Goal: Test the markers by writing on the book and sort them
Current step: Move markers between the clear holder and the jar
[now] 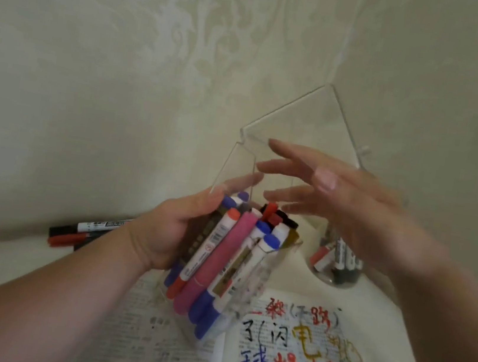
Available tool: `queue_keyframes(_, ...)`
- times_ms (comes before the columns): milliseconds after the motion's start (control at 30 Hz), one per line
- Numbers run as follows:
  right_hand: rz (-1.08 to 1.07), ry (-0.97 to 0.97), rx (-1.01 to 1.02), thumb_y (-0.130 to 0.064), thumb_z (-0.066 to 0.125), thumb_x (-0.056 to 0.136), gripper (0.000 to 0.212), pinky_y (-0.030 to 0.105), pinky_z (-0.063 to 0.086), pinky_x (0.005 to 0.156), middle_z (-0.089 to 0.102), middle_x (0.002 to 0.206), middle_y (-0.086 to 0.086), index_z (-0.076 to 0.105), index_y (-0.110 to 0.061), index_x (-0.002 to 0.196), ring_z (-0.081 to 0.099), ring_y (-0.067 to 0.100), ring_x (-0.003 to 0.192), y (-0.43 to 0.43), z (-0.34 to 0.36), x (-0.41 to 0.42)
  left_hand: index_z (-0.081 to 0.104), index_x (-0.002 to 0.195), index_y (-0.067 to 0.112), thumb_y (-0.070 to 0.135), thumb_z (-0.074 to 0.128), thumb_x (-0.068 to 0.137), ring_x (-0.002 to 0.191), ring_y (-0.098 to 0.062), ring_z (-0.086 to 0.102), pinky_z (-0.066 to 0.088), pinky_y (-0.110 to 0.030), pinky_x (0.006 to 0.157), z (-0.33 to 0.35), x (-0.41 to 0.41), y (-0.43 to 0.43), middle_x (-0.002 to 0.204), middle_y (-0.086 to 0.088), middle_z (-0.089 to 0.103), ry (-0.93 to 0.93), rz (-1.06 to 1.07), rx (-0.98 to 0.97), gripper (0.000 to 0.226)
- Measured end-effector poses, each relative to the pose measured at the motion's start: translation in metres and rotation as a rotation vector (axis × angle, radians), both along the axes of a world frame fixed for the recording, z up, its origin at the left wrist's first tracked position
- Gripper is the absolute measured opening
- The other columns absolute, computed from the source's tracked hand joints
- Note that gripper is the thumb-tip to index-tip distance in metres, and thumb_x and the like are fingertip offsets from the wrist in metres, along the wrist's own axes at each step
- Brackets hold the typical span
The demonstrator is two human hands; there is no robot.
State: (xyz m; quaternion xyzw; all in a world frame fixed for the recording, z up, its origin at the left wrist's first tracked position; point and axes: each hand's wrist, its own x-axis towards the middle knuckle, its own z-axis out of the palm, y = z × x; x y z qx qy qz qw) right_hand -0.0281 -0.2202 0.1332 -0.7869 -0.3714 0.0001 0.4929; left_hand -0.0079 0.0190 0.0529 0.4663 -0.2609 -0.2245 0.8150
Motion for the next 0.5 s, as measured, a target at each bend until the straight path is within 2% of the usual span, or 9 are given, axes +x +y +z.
queue_keyframes(67, -0.103, -0.030, -0.113, -0.077, 0.050, 0.082, 0.064, 0.049, 0.051, 0.101, 0.066, 0.130, -0.018, 0.059, -0.044, 0.137, 0.067, 0.011, 0.116, -0.003, 0.013, 0.004, 0.053, 0.145, 0.022, 0.047, 0.081, 0.077, 0.118, -0.035, 0.059, 0.046, -0.048, 0.104, -0.008, 0.006, 0.001, 0.131, -0.016, 0.063, 0.043, -0.023, 0.056, 0.077)
queue_keyframes(133, -0.233, -0.077, -0.109, -0.073, 0.045, 0.088, 0.056, 0.045, 0.053, 0.099, 0.070, 0.120, -0.020, 0.063, -0.044, 0.131, 0.070, 0.007, 0.107, 0.003, 0.026, 0.009, 0.055, 0.143, 0.019, 0.051, 0.086, 0.070, 0.124, -0.040, 0.050, 0.038, -0.053, 0.109, -0.011, 0.009, -0.005, 0.132, -0.021, 0.058, 0.092, 0.012, 0.063, 0.086)
queue_keyframes(200, -0.294, -0.081, -0.064, -0.069, 0.051, 0.087, 0.048, 0.044, 0.054, 0.098, 0.071, 0.117, -0.021, 0.067, -0.045, 0.126, 0.071, 0.007, 0.102, 0.009, 0.034, 0.014, 0.046, 0.148, 0.010, 0.052, 0.087, 0.066, 0.128, -0.043, 0.042, 0.032, -0.057, 0.112, -0.011, 0.012, -0.010, 0.141, -0.026, 0.048, 0.153, 0.030, -0.018, 0.102)
queue_keyframes(267, -0.327, -0.095, -0.042, -0.066, 0.058, 0.085, 0.043, 0.040, 0.053, 0.101, 0.069, 0.121, -0.025, 0.067, -0.050, 0.123, 0.069, 0.001, 0.106, 0.014, 0.032, 0.018, 0.038, 0.152, 0.007, 0.056, 0.080, 0.074, 0.122, -0.041, 0.055, 0.043, -0.054, 0.106, -0.004, 0.013, -0.016, 0.140, -0.025, 0.054, 0.153, -0.005, -0.106, 0.102)
queue_keyframes(333, -0.337, -0.096, -0.014, -0.058, 0.059, 0.094, 0.038, 0.021, 0.052, 0.096, 0.065, 0.122, -0.028, 0.063, -0.048, 0.130, 0.065, -0.009, 0.106, 0.017, 0.021, 0.017, 0.041, 0.151, 0.010, 0.058, 0.071, 0.081, 0.115, -0.037, 0.063, 0.050, -0.050, 0.102, 0.005, 0.013, -0.020, 0.132, -0.020, 0.062, 0.177, -0.044, -0.175, 0.090)
queue_keyframes(367, -0.351, -0.081, 0.015, -0.055, 0.058, 0.095, 0.040, 0.011, 0.051, 0.086, 0.064, 0.121, -0.028, 0.059, -0.047, 0.135, 0.064, -0.012, 0.104, 0.019, 0.015, 0.013, 0.043, 0.150, 0.010, 0.059, 0.070, 0.082, 0.118, -0.038, 0.060, 0.047, -0.050, 0.105, 0.009, 0.014, -0.022, 0.133, -0.020, 0.060, 0.194, -0.004, -0.178, 0.088)
queue_keyframes(400, -0.385, -0.067, 0.047, -0.058, 0.057, 0.094, 0.046, 0.009, 0.050, 0.079, 0.063, 0.124, -0.026, 0.054, -0.047, 0.138, 0.063, -0.011, 0.105, 0.019, 0.008, 0.011, 0.045, 0.149, 0.009, 0.060, 0.069, 0.083, 0.122, -0.040, 0.055, 0.041, -0.051, 0.109, 0.012, 0.015, -0.024, 0.137, -0.020, 0.056, 0.195, 0.058, -0.171, 0.087)
queue_keyframes(467, -0.469, -0.056, 0.075, -0.077, 0.057, 0.082, 0.069, 0.017, 0.048, 0.083, 0.058, 0.136, -0.021, 0.046, -0.047, 0.143, 0.060, -0.003, 0.116, 0.016, -0.006, 0.009, 0.058, 0.139, 0.011, 0.060, 0.061, 0.087, 0.121, -0.039, 0.054, 0.044, -0.049, 0.106, 0.019, 0.018, -0.030, 0.132, -0.019, 0.057, 0.147, 0.196, -0.152, 0.072)
queue_keyframes(500, -0.494, -0.040, 0.054, -0.085, 0.057, 0.074, 0.083, 0.023, 0.050, 0.088, 0.055, 0.139, -0.021, 0.043, -0.045, 0.145, 0.059, 0.000, 0.119, 0.016, -0.012, 0.010, 0.071, 0.123, 0.013, 0.058, 0.056, 0.089, 0.112, -0.035, 0.062, 0.050, -0.046, 0.100, 0.023, 0.018, -0.034, 0.121, -0.016, 0.065, 0.107, 0.263, -0.133, 0.058)
